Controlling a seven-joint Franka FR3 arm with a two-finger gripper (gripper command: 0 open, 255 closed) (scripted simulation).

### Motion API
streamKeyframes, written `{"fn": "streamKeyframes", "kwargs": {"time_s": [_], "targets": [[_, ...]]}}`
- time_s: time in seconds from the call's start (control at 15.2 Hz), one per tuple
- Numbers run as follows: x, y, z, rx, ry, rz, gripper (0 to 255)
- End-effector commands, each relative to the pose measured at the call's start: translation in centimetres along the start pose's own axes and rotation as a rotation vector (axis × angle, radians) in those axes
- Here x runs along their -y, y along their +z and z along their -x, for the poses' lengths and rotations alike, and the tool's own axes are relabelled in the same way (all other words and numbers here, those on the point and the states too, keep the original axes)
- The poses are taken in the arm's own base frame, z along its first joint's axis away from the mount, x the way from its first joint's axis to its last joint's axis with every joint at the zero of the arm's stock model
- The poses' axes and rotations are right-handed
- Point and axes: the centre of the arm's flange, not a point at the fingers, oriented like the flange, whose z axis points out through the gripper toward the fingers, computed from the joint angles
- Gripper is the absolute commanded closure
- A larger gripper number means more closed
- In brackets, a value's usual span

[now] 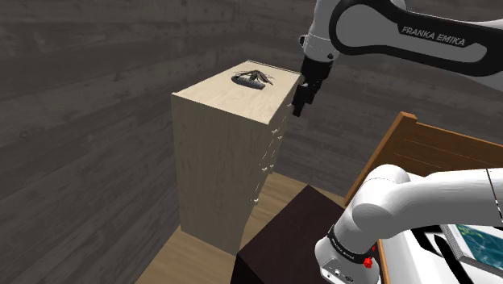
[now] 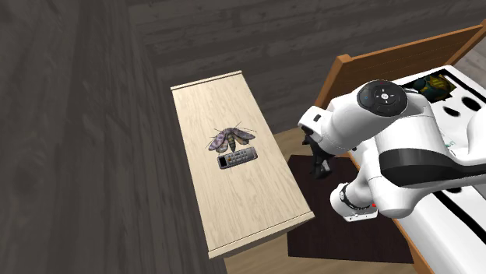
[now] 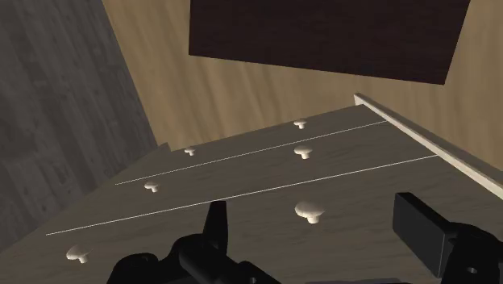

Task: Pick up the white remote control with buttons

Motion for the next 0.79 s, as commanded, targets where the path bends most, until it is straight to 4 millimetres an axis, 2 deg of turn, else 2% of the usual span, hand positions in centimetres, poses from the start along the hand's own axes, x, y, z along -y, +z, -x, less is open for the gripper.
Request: {"fn": "streamKeyframes", "kwargs": {"time_s": [0.0,0.73], "targets": [[0.0,0.0,0.0,0.0,0.0,0.0,0],[-4.4,-3.4,-13.5,-0.017,0.102,-0.124,0]]}}
